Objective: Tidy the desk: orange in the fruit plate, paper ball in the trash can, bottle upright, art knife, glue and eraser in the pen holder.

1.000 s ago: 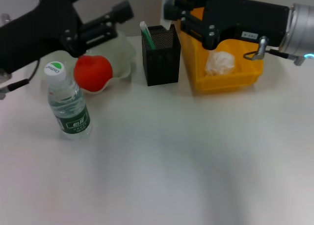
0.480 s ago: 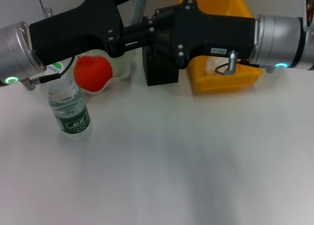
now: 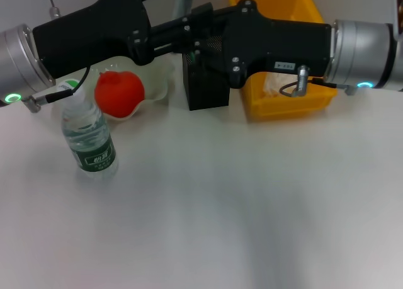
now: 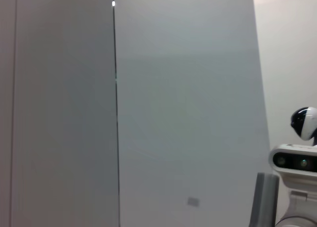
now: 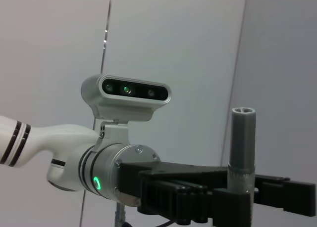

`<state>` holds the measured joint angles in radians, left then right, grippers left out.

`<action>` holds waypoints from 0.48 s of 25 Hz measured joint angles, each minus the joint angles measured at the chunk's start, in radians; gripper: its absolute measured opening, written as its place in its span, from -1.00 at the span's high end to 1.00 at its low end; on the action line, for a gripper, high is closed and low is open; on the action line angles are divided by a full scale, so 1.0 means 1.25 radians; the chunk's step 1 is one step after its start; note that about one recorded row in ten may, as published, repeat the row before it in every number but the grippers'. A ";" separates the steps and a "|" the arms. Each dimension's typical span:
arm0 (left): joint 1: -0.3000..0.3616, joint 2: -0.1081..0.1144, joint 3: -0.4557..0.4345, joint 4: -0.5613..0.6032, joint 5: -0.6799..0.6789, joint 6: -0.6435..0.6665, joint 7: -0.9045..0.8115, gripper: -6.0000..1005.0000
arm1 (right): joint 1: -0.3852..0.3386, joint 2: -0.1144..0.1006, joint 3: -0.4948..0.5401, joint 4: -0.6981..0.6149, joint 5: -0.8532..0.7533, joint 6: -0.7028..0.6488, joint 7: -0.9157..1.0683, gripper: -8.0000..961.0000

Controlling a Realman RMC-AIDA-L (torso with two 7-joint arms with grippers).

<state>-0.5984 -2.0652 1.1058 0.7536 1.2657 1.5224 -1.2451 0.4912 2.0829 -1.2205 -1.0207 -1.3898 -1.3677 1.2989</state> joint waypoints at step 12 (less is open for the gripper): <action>0.012 0.004 -0.002 0.003 0.001 -0.023 0.001 -0.37 | -0.013 -0.001 0.030 -0.003 -0.008 0.005 0.001 0.72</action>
<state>-0.5838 -2.0603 1.1029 0.7575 1.2671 1.4942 -1.2442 0.4755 2.0816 -1.1833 -1.0242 -1.3994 -1.3617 1.2997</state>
